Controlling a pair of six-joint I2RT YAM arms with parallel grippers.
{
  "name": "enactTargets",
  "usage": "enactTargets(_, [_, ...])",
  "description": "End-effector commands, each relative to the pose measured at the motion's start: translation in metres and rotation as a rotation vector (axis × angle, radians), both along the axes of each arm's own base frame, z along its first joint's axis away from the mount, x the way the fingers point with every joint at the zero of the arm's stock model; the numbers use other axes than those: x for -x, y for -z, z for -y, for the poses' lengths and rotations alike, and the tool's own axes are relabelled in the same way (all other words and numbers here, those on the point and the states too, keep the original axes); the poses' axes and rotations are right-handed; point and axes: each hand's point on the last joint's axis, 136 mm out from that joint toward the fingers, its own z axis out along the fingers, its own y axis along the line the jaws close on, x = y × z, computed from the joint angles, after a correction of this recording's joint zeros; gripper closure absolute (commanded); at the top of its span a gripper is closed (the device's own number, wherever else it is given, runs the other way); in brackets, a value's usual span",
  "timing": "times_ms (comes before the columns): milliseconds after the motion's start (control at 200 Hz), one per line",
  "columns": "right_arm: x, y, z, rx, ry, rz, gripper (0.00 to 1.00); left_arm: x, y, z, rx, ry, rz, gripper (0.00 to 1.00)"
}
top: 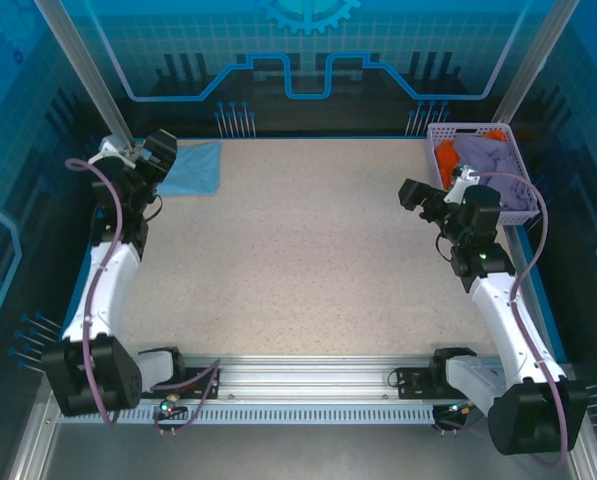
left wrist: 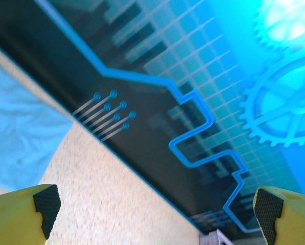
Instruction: Fold and stack the t-shirts
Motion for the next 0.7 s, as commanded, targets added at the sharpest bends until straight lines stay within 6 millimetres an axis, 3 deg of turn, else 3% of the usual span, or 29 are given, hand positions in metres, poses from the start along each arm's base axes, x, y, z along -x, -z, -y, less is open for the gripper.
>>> enactTargets(0, [-0.004,-0.004,0.027,-0.14,0.123,-0.044,0.0,0.0,0.031,0.033,0.026,0.116,-0.182,0.01])
enactTargets(30, [-0.007,0.003,0.036,-0.144,0.159,-0.076,0.0,0.0,0.035,0.039,0.008,0.127,-0.209,0.01])
enactTargets(65, [-0.012,-0.001,0.047,-0.127,0.201,-0.109,0.0,-0.001,0.04,0.045,-0.01,0.14,-0.245,0.01])
enactTargets(175, [-0.026,0.019,0.079,0.011,0.337,-0.401,0.05,0.003,0.057,0.076,-0.084,0.23,-0.38,0.01])
enactTargets(295, [-0.059,0.047,0.11,0.12,0.434,-0.577,0.12,0.018,0.078,0.115,-0.235,0.358,-0.518,0.01])
enactTargets(390, [-0.082,0.069,0.143,0.145,0.552,-0.641,0.12,0.028,0.091,0.141,-0.296,0.421,-0.536,0.01])
enactTargets(525, [-0.123,0.1,0.182,0.173,0.616,-0.72,0.09,0.04,0.109,0.161,-0.362,0.472,-0.559,0.01])
enactTargets(695, [-0.151,0.129,0.22,0.266,0.666,-0.806,0.0,0.043,0.115,0.175,-0.368,0.505,-0.566,0.01])
